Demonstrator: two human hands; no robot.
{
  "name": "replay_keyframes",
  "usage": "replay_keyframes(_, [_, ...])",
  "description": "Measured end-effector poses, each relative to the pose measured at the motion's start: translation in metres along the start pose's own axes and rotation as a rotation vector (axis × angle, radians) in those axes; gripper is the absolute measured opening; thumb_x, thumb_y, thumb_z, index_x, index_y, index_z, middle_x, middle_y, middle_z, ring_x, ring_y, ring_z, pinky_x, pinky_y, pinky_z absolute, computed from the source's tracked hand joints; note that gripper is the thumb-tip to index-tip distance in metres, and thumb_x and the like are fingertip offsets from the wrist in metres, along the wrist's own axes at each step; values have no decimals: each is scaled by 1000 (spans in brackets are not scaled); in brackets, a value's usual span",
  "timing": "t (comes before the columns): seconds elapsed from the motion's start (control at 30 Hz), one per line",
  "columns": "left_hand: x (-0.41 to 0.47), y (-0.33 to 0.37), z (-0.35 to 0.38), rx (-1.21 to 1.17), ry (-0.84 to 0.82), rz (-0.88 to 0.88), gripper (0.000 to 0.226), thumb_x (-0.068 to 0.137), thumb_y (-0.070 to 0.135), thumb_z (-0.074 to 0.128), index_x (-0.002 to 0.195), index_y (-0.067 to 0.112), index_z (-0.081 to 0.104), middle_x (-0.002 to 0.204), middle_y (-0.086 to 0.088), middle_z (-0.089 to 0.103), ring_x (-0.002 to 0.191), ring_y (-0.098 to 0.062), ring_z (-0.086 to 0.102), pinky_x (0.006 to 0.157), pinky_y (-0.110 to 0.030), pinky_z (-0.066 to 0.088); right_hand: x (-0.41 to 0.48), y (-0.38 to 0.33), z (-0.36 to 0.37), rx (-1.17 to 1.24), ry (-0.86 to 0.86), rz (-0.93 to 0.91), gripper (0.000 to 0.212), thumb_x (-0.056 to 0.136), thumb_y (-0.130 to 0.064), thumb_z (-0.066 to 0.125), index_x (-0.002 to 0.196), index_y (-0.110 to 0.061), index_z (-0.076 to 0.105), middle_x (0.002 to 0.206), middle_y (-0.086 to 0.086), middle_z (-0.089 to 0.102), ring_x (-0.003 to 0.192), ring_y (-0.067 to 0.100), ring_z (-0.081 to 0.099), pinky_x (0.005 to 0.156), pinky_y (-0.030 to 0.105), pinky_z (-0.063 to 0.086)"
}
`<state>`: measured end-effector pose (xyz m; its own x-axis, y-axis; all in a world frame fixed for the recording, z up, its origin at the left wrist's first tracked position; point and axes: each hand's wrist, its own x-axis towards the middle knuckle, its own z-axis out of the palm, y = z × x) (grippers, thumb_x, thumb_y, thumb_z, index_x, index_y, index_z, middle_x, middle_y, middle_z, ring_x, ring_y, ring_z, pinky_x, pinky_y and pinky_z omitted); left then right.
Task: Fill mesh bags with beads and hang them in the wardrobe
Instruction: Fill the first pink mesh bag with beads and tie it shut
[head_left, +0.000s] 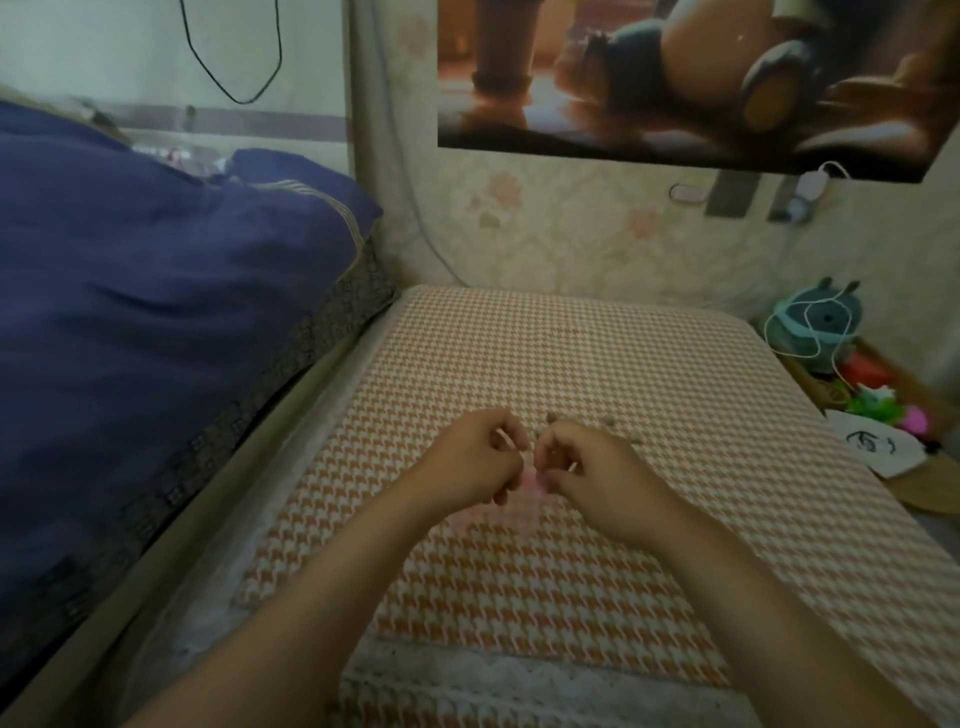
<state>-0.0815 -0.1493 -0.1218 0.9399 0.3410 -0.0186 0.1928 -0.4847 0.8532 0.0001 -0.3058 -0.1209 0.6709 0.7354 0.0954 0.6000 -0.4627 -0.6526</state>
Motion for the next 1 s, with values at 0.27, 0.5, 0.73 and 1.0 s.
replay_keyframes(0.27, [15,-9,5,49,-44,118,16,87,7,53,83,19,64,59,1,63,52,-15,62,52,-29,48,7,7,-1,-266,-152,-53,31,99,-18,51,110,-33,75,104,-14,70,91,1,62,85,31,53])
replay_keyframes(0.5, [13,-12,-3,268,-138,155,31,88,9,53,75,27,74,53,13,56,51,-12,52,52,-28,44,0,4,-8,-337,-280,-5,12,87,-45,59,90,-39,69,87,-17,66,76,0,60,73,30,54])
replay_keyframes(0.73, [9,-11,-13,381,-253,151,27,90,26,47,89,30,74,79,10,67,69,-2,59,66,-34,52,2,4,-8,-433,-165,-148,15,93,-44,64,102,-37,74,92,-21,63,82,-2,58,77,28,53])
replay_keyframes(1.0, [16,-12,-12,549,-293,222,19,80,44,50,81,31,64,81,7,67,74,-12,61,71,-41,55,-5,16,-14,-464,-153,-167,10,90,-46,63,90,-37,68,89,-17,61,78,0,55,73,34,53])
